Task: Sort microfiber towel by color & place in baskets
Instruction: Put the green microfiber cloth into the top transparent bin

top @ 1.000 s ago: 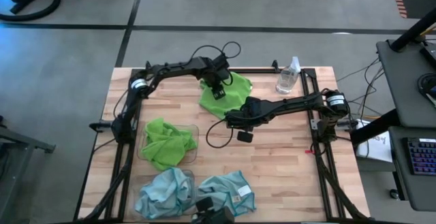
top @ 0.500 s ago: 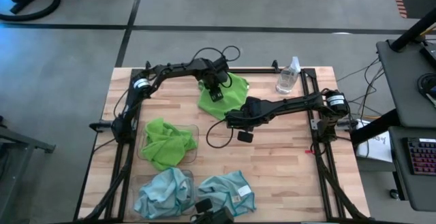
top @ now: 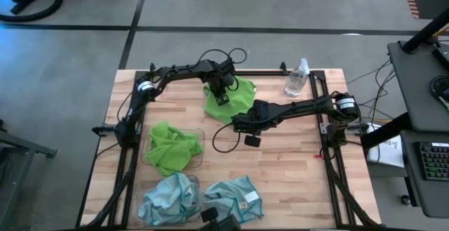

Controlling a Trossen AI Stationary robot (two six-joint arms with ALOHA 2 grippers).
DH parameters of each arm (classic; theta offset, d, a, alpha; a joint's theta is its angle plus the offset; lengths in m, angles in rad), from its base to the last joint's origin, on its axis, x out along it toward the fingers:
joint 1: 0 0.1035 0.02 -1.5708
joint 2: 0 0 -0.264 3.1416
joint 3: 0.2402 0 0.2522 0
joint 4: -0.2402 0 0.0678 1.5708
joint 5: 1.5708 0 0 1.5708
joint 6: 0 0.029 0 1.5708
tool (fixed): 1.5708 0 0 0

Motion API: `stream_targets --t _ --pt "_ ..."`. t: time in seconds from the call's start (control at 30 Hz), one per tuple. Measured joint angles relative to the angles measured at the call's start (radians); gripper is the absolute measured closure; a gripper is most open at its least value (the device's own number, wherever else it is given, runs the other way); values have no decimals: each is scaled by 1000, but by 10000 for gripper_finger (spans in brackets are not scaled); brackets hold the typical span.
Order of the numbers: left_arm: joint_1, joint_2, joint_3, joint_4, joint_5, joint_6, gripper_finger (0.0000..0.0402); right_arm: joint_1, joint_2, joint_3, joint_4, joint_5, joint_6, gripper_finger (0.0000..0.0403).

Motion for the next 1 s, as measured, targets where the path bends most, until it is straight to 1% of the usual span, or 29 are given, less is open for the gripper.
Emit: stream_targets --t 0.17,0.5,0.7,0.83,1.0 --pt "-1 -24 0 -26 76 0 401 0 0 0 1 0 0 280" --pt "-4 -119 1 -34 75 -3 401 0 0 0 2 0 2 280" --pt "-4 -108 0 7 70 5 400 0 0 0 2 0 3 280" --pt "-4 -107 5 80 73 11 383 0 0 0 2 0 2 280" --pt "0 -99 69 99 73 16 340 0 0 0 1 0 2 280"
